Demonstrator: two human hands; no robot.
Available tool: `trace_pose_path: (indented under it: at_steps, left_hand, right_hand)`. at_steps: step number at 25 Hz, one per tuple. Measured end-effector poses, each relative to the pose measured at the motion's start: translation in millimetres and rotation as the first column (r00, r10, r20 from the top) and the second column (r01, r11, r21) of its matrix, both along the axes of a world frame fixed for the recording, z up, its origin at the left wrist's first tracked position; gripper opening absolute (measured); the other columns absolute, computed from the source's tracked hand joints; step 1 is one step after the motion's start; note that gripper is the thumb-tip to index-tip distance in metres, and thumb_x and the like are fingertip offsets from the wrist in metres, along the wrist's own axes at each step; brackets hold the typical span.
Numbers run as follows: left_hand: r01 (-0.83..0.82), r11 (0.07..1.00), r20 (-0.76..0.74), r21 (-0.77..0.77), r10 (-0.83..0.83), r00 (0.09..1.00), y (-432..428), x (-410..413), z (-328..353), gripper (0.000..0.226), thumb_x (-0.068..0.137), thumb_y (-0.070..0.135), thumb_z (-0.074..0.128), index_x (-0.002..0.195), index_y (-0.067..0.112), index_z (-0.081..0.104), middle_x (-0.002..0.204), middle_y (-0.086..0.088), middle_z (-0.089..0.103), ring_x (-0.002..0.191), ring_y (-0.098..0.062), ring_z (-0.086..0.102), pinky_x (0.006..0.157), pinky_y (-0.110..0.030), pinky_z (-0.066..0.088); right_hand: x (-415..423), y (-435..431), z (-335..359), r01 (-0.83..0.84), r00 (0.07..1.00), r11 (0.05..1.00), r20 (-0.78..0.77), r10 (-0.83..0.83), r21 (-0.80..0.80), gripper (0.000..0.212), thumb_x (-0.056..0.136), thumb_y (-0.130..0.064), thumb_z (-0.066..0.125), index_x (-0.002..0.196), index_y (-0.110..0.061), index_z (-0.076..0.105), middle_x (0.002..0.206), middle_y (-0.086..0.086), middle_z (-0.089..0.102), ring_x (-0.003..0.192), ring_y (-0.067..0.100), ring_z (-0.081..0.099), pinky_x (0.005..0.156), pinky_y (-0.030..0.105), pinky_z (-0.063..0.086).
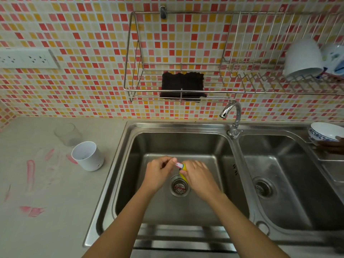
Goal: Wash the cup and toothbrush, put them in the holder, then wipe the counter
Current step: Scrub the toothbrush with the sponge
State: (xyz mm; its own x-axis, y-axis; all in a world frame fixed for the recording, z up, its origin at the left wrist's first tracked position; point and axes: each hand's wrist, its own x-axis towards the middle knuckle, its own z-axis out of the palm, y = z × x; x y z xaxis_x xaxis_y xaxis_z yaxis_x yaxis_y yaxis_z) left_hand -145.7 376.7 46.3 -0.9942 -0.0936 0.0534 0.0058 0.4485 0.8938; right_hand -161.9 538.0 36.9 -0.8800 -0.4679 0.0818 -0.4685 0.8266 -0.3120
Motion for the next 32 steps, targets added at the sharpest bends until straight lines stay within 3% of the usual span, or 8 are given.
trace_pose_path:
  at_steps: [4, 10, 16, 20, 22, 24, 27, 32]
  left_hand:
    - [0.029, 0.998, 0.022, 0.047, -0.030, 0.999, -0.6, 0.0, -3.8, 0.017, 0.091, 0.027, 0.059, 0.078, 0.031, 0.069, 0.059, 0.007, 0.064, 0.056, 0.000, 0.059, 0.066, -0.029, 0.050]
    - [0.139, 0.984, 0.025, 0.110, -0.142, 0.990, -5.3, 6.6, -14.4, 0.009, 0.084, 0.034, 0.062, 0.081, 0.038, 0.069, 0.063, 0.012, 0.068, 0.061, -0.003, 0.062, 0.069, -0.027, 0.052]
    - [0.008, 0.993, 0.068, -0.121, 0.001, 0.998, 2.0, 1.3, -6.0, 0.029, 0.092, 0.034, 0.057, 0.073, 0.016, 0.070, 0.062, -0.007, 0.066, 0.062, -0.021, 0.062, 0.072, -0.039, 0.051]
    - [-0.009, 0.991, 0.100, -0.136, 0.023, 0.995, 3.9, 5.3, -8.4, 0.052, 0.088, 0.054, 0.049, 0.070, 0.010, 0.069, 0.064, -0.012, 0.067, 0.063, -0.024, 0.064, 0.072, -0.040, 0.053]
    - [0.006, 0.997, 0.092, -0.072, 0.001, 0.996, 2.5, 6.6, -8.9, 0.042, 0.083, 0.054, 0.051, 0.073, 0.018, 0.070, 0.062, -0.003, 0.067, 0.063, -0.018, 0.063, 0.070, -0.036, 0.052]
    - [0.007, 0.999, 0.090, 0.045, -0.011, 0.996, 3.0, 6.6, -5.2, 0.018, 0.086, 0.037, 0.061, 0.074, 0.027, 0.069, 0.059, 0.008, 0.064, 0.059, -0.006, 0.060, 0.068, -0.032, 0.050]
    - [-0.019, 1.000, 0.074, 0.010, 0.018, 0.997, 6.0, 3.5, -1.2, 0.026, 0.089, 0.033, 0.060, 0.064, 0.029, 0.066, 0.055, 0.006, 0.062, 0.056, -0.007, 0.057, 0.069, -0.033, 0.050]
    - [-0.182, 0.979, 0.154, 0.095, 0.166, 0.974, 10.5, 4.7, 0.8, 0.028, 0.092, 0.031, 0.056, 0.069, 0.020, 0.067, 0.057, 0.004, 0.063, 0.054, -0.007, 0.056, 0.070, -0.030, 0.049]
  right_hand:
    - [3.6, 0.2, -1.4, 0.004, 0.999, 1.000, -0.035, -0.004, 0.008, 0.033, 0.096, -0.035, 0.041, 0.117, -0.013, 0.054, 0.111, 0.006, 0.062, 0.104, 0.030, 0.055, 0.089, 0.038, 0.038]
    - [-0.3, 16.6, -2.3, -0.137, 0.982, 0.990, 0.127, 0.141, -0.039, 0.027, 0.098, -0.033, 0.040, 0.112, -0.013, 0.051, 0.110, 0.007, 0.061, 0.102, 0.028, 0.053, 0.085, 0.034, 0.034]
    - [4.3, 1.5, -8.1, 0.003, 0.982, 0.996, -0.188, 0.014, 0.089, 0.021, 0.082, -0.037, 0.055, 0.091, -0.020, 0.063, 0.077, -0.005, 0.067, 0.071, 0.018, 0.063, 0.070, 0.026, 0.046]
    - [8.3, -2.5, -13.5, 0.062, 0.960, 0.987, -0.280, -0.019, 0.145, 0.033, 0.081, -0.042, 0.037, 0.085, -0.023, 0.064, 0.070, -0.008, 0.063, 0.064, 0.014, 0.061, 0.071, 0.027, 0.031]
    - [9.0, 1.5, -12.7, 0.065, 0.954, 0.992, -0.297, -0.029, 0.112, 0.033, 0.081, -0.041, 0.037, 0.085, -0.023, 0.063, 0.071, -0.009, 0.064, 0.064, 0.013, 0.061, 0.071, 0.027, 0.030]
    - [10.5, 5.0, -13.0, 0.040, 0.956, 0.998, -0.292, -0.024, 0.047, 0.034, 0.082, -0.043, 0.040, 0.093, -0.020, 0.063, 0.078, -0.007, 0.065, 0.070, 0.017, 0.063, 0.072, 0.027, 0.029]
    - [16.9, 0.9, -14.8, 0.042, 0.954, 0.999, -0.297, -0.032, 0.030, 0.057, 0.073, -0.050, 0.046, 0.114, -0.012, 0.056, 0.093, 0.000, 0.066, 0.080, 0.022, 0.062, 0.078, 0.029, 0.030]
    - [28.2, -2.9, -27.3, 0.171, 0.896, 0.985, -0.415, -0.159, -0.007, 0.048, 0.078, -0.015, 0.042, 0.124, -0.004, 0.051, 0.104, 0.005, 0.067, 0.084, 0.022, 0.063, 0.082, 0.030, 0.034]
